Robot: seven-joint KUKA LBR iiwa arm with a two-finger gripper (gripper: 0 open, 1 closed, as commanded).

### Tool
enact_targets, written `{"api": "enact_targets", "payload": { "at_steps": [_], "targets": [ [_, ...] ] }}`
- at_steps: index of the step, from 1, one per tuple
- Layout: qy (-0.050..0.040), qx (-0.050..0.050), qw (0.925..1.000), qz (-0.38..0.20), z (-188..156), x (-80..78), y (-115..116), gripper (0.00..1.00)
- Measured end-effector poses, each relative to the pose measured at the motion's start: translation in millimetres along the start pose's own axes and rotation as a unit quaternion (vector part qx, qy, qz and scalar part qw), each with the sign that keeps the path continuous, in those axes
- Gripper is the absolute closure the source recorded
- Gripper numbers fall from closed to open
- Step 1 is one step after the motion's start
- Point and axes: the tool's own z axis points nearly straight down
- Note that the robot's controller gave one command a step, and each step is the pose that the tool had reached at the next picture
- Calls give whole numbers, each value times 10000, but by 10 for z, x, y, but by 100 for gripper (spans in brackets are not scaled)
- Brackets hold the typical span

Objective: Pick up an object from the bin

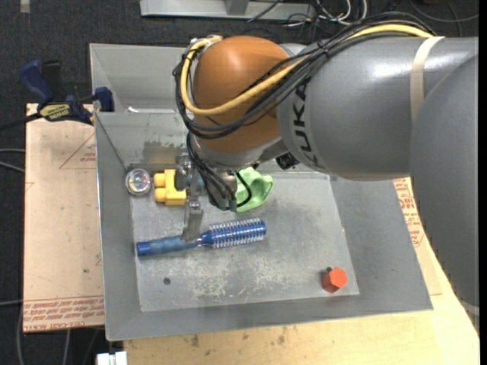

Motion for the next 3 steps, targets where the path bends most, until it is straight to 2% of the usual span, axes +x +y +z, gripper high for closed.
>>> {"api": "enact_targets", "payload": {
  "at_steps": [1,2,3],
  "targets": [
    [1,-1,10000,1,0,0,-1,100],
    [1,-1,10000,2,0,0,-1,0],
    [42,10,9999,112,1558,158,-110,0]
  ]
}}
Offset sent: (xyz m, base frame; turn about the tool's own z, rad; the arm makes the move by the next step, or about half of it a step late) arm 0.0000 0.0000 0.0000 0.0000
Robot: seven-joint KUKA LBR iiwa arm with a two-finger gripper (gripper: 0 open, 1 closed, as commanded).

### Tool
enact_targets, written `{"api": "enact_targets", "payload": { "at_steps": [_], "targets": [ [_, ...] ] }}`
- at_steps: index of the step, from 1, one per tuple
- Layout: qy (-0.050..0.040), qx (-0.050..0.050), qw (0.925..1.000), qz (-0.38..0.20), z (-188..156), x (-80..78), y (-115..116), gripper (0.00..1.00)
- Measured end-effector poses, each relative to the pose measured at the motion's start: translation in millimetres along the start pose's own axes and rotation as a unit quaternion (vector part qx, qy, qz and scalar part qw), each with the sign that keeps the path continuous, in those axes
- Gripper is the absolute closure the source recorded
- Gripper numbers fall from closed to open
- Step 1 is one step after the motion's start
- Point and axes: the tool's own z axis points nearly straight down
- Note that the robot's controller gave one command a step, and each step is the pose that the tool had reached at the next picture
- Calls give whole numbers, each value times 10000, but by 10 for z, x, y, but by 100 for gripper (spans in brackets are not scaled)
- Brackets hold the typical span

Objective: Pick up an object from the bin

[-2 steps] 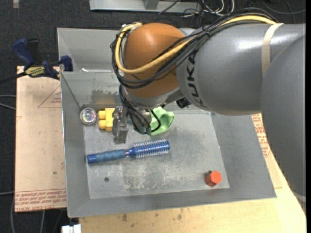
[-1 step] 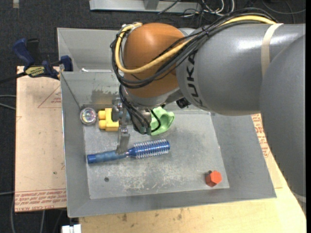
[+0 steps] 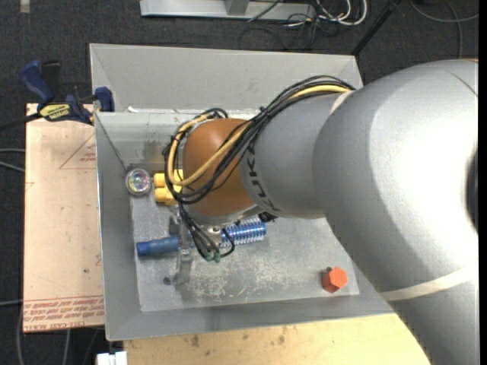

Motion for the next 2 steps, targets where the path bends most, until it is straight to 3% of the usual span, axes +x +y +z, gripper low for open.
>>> {"api": "enact_targets", "payload": {
  "at_steps": [1,2],
  "targets": [
    [-38,-15,10000,12,-48,-26,2,100],
    [-77,-27,9998,207,-1196,95,-79,100]
  ]
}}
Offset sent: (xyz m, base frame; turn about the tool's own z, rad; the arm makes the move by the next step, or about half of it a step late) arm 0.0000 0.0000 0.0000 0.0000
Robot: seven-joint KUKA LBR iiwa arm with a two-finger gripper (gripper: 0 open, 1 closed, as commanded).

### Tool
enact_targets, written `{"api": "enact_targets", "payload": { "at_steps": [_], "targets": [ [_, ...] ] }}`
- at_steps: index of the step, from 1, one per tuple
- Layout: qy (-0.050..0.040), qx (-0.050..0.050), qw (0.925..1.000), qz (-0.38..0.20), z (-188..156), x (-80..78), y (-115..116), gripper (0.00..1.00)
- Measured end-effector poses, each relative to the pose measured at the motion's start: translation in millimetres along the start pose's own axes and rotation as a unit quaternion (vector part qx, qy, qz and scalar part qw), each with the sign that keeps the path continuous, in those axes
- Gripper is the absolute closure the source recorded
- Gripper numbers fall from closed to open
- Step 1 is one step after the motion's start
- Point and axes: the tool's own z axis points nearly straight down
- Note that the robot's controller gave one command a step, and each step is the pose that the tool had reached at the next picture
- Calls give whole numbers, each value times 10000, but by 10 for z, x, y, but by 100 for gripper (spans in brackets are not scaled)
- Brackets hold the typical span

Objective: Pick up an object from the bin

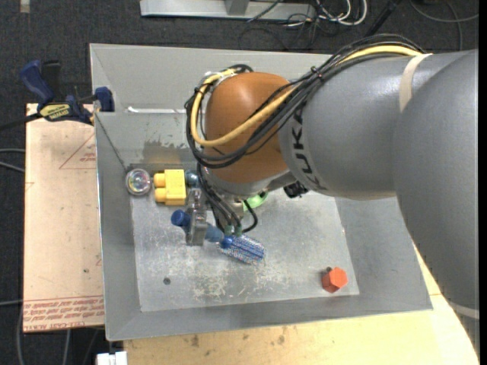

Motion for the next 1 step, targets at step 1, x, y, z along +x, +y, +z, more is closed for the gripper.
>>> {"api": "enact_targets", "payload": {
  "at_steps": [1],
  "targets": [
    [-8,3,9999,-144,-620,-24,40,100]
  ]
}}
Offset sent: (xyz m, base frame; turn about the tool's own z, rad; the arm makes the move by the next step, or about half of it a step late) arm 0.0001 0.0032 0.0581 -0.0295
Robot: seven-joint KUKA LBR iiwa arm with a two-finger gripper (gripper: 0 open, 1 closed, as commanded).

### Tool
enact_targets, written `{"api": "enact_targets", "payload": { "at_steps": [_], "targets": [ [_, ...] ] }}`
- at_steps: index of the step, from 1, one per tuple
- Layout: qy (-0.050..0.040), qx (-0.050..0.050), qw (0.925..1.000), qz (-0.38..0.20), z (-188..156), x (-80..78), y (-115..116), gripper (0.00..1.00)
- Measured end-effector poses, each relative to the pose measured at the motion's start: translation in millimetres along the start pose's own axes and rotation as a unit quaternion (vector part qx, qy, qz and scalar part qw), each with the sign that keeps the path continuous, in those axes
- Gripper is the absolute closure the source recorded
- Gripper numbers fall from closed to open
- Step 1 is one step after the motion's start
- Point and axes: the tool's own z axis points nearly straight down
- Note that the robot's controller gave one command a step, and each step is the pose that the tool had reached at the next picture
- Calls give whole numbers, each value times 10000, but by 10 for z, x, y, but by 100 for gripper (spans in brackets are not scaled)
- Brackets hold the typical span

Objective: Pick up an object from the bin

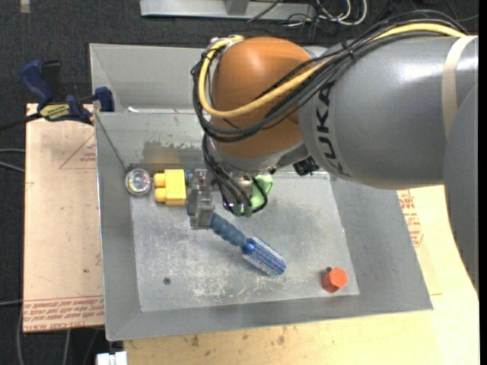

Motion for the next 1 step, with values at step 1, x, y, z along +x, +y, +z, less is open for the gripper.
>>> {"api": "enact_targets", "payload": {
  "at_steps": [1],
  "targets": [
    [58,23,9949,1009,649,-231,267,100]
  ]
}}
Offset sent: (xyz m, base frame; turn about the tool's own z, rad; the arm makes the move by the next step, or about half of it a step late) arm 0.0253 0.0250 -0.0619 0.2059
